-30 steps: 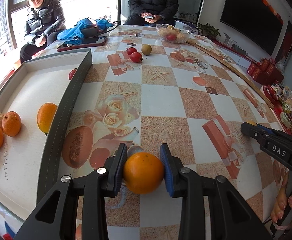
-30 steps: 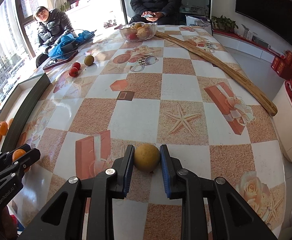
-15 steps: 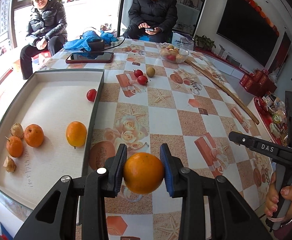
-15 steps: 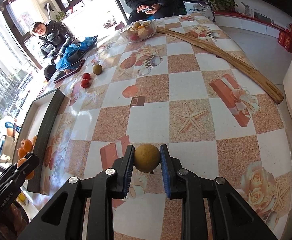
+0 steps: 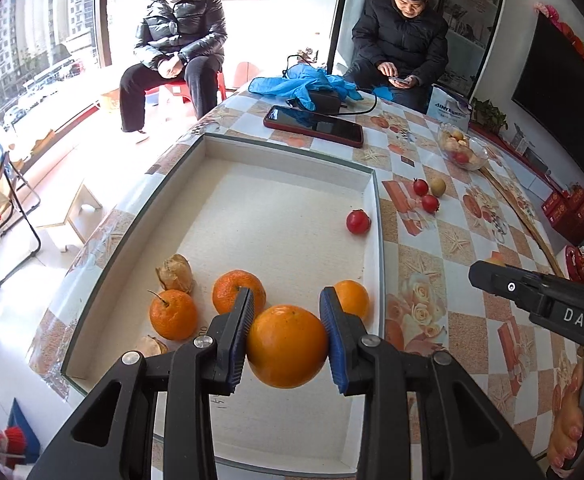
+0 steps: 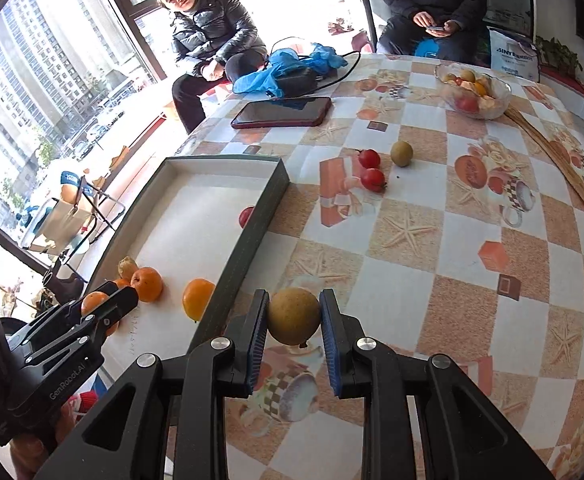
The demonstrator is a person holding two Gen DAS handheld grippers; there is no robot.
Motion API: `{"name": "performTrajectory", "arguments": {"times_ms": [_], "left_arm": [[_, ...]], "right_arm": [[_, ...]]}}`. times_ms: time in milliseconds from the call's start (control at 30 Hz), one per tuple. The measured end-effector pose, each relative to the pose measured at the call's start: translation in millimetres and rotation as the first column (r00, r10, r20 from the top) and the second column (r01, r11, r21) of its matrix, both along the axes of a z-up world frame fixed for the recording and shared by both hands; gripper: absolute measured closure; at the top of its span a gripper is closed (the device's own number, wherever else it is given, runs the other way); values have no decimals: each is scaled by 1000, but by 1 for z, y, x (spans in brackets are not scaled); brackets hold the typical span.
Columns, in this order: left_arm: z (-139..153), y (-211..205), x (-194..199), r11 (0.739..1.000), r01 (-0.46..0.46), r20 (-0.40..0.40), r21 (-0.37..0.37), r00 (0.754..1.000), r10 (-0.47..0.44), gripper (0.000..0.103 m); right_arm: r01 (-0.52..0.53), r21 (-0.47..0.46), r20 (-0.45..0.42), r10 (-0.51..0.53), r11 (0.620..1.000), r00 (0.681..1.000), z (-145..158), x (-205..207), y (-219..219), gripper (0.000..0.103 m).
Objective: Organize fruits
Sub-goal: 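Carry both fruits over the white tray and open both tools, then move both open tools back toward the tomatoes and yellow-green fruit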
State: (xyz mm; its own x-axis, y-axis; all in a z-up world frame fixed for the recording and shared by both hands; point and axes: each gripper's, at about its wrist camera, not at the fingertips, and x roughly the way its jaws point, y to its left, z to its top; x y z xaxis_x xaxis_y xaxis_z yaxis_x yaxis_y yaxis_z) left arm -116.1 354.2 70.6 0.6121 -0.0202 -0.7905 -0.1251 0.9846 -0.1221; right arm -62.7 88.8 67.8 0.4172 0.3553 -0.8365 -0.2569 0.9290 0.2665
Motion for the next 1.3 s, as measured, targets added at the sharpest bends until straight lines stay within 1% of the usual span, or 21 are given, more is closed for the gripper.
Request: {"name": "performTrajectory", "arguments": {"times_ms": [133,333,567,600,633,700,733,767,800,833,867,1000,1100,1300], "left_arm": [[-9,14,4,999,-36,-20,15,999,36,66],[-16,22,11,998,-51,-37,33,998,53,66],[-21,27,14,996,-64,-43,56,997,66,65],[-21,27,14,996,-65,-40,60,997,67,58],[-21,28,13,996,-69,-37,63,997,71,41],[-17,29,11,995,-81,-10,64,997,82,22],[-14,28,9,994,-84,7,64,996,84,22],[-12,28,8,995,-80,13,65,997,79,22],[-10,27,9,995,-74,12,67,997,73,21],[-8,26,9,995,-71,11,70,997,70,21],[-6,25,10,995,-70,13,74,998,69,21],[4,18,14,996,-56,19,75,998,55,21],[14,8,17,996,-34,33,87,999,31,21],[29,-20,30,994,33,42,107,998,-37,21]], "right_arm": [[-65,-1,-15,65,998,998,-3,16,41,76],[-126,21,-46,127,992,991,-10,30,83,76],[-177,29,-73,178,984,981,-18,39,106,76],[-186,33,-84,188,982,979,-20,40,108,76],[-193,32,-100,195,981,976,-22,41,111,76],[-197,20,-119,198,980,973,-26,43,114,76],[-195,15,-120,195,981,973,-26,43,114,76],[-192,15,-119,193,981,974,-26,42,113,63],[-189,19,-116,190,982,975,-25,42,111,23],[-184,33,-105,187,982,977,-22,42,109,4],[-178,53,-82,182,983,980,-18,41,105,0],[-149,45,-29,150,988,988,-1,41,88,0],[-88,18,3,88,996,996,6,49,63,0],[66,21,-44,-65,998,997,-6,71,-3,0]]}}
